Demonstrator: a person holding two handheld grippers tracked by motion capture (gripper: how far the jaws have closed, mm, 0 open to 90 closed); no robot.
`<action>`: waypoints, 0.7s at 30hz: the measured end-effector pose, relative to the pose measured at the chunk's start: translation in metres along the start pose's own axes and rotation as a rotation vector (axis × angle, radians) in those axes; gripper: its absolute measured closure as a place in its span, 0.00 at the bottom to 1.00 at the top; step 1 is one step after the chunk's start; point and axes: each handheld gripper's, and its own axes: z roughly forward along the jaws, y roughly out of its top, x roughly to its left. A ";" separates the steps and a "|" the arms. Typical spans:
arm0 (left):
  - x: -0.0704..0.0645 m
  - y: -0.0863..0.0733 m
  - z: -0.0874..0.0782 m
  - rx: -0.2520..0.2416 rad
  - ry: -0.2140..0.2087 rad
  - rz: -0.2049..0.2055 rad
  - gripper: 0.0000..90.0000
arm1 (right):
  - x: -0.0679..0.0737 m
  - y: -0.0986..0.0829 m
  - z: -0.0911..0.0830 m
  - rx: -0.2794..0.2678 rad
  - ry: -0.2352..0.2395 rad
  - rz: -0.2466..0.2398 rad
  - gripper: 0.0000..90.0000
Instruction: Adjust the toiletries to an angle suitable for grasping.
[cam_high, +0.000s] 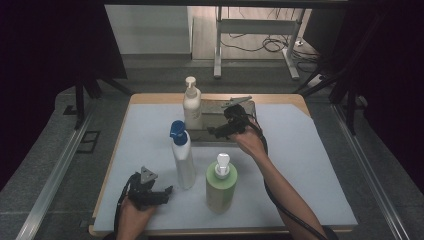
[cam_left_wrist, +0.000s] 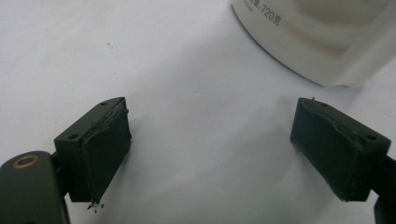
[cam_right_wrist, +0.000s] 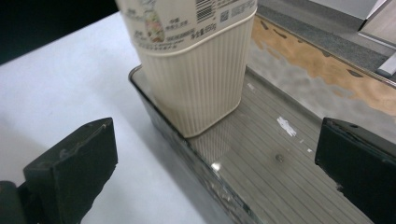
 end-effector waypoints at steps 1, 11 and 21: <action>0.000 0.000 0.000 0.000 0.000 0.000 0.14 | 0.001 0.000 -0.002 0.016 0.002 -0.011 0.00; 0.000 0.000 0.000 0.000 0.000 0.000 0.14 | 0.006 -0.007 -0.022 0.017 -0.001 0.008 0.00; 0.000 0.000 0.000 0.000 0.001 0.000 0.14 | 0.002 -0.022 -0.040 0.024 0.001 0.067 0.00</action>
